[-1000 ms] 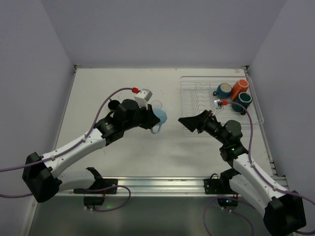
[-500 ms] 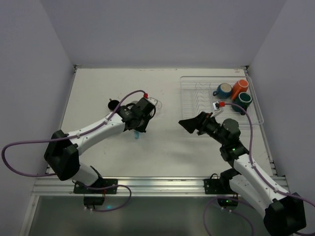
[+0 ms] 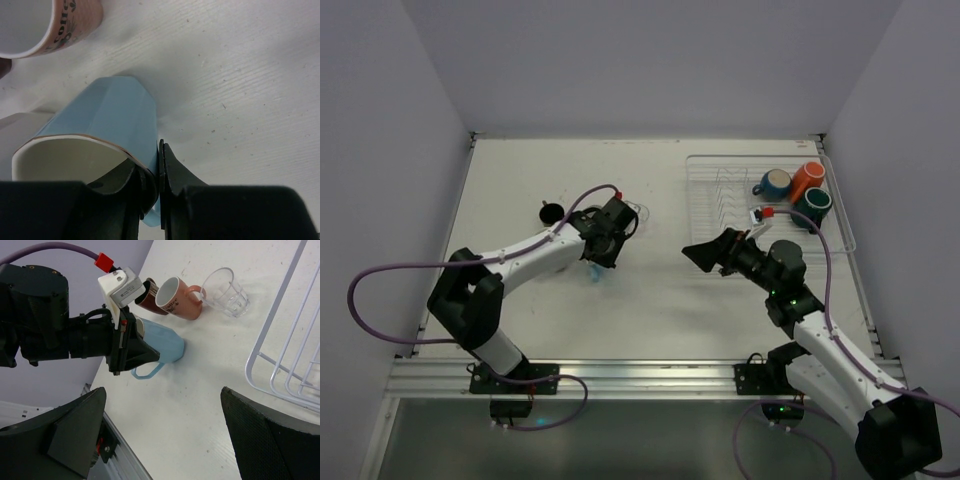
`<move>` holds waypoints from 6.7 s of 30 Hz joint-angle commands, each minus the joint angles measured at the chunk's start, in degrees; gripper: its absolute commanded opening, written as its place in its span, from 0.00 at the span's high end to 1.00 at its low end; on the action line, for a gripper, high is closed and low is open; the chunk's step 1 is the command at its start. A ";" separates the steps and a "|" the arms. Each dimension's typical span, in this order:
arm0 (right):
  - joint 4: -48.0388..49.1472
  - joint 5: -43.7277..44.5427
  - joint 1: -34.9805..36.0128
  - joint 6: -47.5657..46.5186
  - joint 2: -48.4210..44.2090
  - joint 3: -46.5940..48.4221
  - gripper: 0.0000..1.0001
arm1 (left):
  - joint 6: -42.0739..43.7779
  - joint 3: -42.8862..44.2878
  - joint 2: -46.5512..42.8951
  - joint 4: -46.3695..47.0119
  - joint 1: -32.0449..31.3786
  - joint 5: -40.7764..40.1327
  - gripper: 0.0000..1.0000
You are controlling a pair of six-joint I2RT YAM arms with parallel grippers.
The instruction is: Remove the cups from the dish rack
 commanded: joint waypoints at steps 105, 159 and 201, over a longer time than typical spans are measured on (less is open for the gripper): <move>17.75 -15.39 -33.24 14.01 15.07 13.28 0.48 | -23.95 -11.57 -21.33 57.84 -2.96 35.62 0.01; -8.31 -0.56 -15.74 -5.31 -5.33 7.46 0.01 | -1.99 4.42 8.13 19.72 -8.93 11.72 1.00; -31.60 36.00 -32.71 -26.67 56.09 61.33 0.05 | 6.45 -17.98 -48.89 23.22 -9.37 3.10 0.00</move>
